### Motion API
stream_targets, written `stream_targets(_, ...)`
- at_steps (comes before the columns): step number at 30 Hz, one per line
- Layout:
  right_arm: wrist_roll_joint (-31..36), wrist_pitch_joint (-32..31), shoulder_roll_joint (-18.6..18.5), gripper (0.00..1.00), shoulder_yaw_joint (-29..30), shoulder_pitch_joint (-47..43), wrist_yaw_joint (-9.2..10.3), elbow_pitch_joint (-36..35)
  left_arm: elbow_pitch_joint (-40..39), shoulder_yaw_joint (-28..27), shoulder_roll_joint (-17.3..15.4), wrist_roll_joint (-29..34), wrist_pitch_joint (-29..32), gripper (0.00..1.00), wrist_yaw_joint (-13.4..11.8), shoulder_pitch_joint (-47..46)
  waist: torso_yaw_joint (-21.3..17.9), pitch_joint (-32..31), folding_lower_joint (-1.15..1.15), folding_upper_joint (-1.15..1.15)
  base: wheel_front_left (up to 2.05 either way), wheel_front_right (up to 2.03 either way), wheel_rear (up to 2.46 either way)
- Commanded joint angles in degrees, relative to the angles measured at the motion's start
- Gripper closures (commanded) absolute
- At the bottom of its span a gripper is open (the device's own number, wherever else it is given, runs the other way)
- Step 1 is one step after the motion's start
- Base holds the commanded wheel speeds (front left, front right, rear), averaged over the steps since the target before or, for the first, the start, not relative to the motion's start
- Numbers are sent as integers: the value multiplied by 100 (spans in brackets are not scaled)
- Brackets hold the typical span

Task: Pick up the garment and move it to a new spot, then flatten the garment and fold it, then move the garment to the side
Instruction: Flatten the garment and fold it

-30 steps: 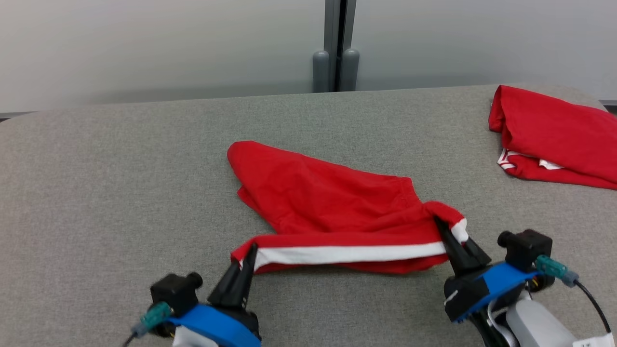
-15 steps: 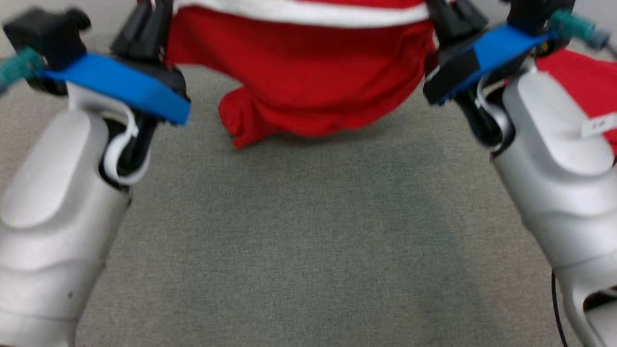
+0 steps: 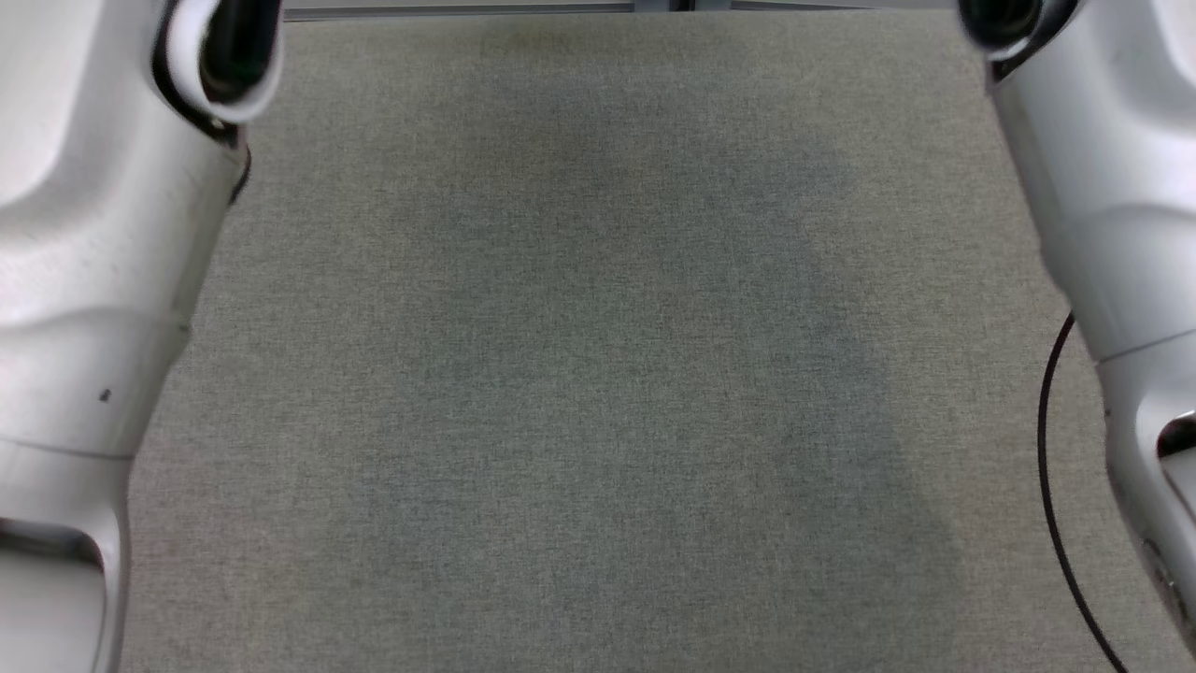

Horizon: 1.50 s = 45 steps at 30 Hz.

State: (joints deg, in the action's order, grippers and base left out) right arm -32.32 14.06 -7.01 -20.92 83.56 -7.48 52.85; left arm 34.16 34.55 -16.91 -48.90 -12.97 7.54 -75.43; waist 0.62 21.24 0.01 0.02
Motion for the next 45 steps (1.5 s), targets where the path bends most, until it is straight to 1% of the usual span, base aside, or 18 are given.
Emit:
stream_targets(1, -43, 46, 43, 100, -104, -235, -3, 85, 50, 112, -15, -90, -73, 100, -11, 252, 3, -15, -1, -2, 0, 0, 0)
stream_targets(3, -80, 80, 54, 100, -260, -522, -2, 154, 49, 290, -63, -123, -144, 100, -11, 564, 9, -29, -1, -2, 0, 0, 0)
stream_targets(5, -171, 98, 89, 100, -393, -901, -2, 189, 12, 337, -85, -244, -190, 100, -11, 1079, -12, -50, -1, -2, 0, 0, 0)
stream_targets(7, -285, 114, 125, 100, -527, -1336, -3, 177, -60, 405, -219, -141, -223, 100, -11, 1637, -36, -71, -1, -2, 0, 0, 0)
stream_targets(9, -366, 117, 80, 100, -640, -1784, -3, 53, -239, 125, -214, -167, -228, 100, -11, 2244, -47, -105, -1, -2, 0, 0, 0)
stream_targets(12, -413, 114, -30, 100, -677, -2632, -3, -249, -572, -275, -178, 20, -225, 100, -11, 3231, -55, -206, -1, -2, 0, 0, 0)
stream_targets(15, -445, 115, -80, 100, -633, -3506, -3, -652, -894, -608, -118, 277, -226, 100, -11, 4185, -52, -372, -1, -2, 0, 0, 0)
stream_targets(17, -459, 116, -146, 100, -543, -4104, -3, -919, -1105, -772, -5, 392, -227, 100, -11, 4811, -40, -507, -1, -2, 0, 0, 0)
stream_targets(20, -495, 116, -226, 100, -338, -5007, -2, -1305, -1316, -734, 28, 717, -227, 100, -11, 5561, 5, -726, -1, -2, 0, 0, 0)
stream_targets(23, -482, 116, -238, 100, -170, -5829, -2, -1673, -1501, -837, 111, 851, -227, 100, -17, 6242, 4, -932, -1, -2, 0, 0, 0)
stream_targets(27, -382, 117, -249, 100, 95, -6780, 0, -2163, -1765, -959, 150, 955, -228, 100, -105, 6962, -23, -1131, -1, -2, 0, 0, 0)
stream_targets(30, -120, 117, -239, 100, 165, -7323, 0, -2567, -1946, -989, 90, 1064, -228, 100, -181, 7388, -56, -1198, -1, -2, 0, 0, 0)
stream_targets(33, 82, 116, -145, 100, 206, -7813, -1, -2923, -2084, -936, 25, 1147, -228, 100, -217, 7659, -68, -1238, -1, -2, 0, 0, 0)
stream_targets(37, 324, 19, -59, 100, 370, -8147, -1, -3326, -2200, -945, -122, 1190, -199, 100, -260, 7795, -96, -1214, -1, -2, 0, 0, 0)
stream_targets(40, 473, -88, 10, 100, 508, -8194, 0, -3589, -2299, -999, -207, 1220, -159, 100, -315, 7646, -146, -1150, -1, -2, 0, 0, 0)
stream_targets(45, 591, -242, 177, 100, 779, -7942, 0, -3857, -2403, -992, -425, 1366, 15, 100, -240, 7096, -242, -1012, -1, -2, 0, 0, 0)
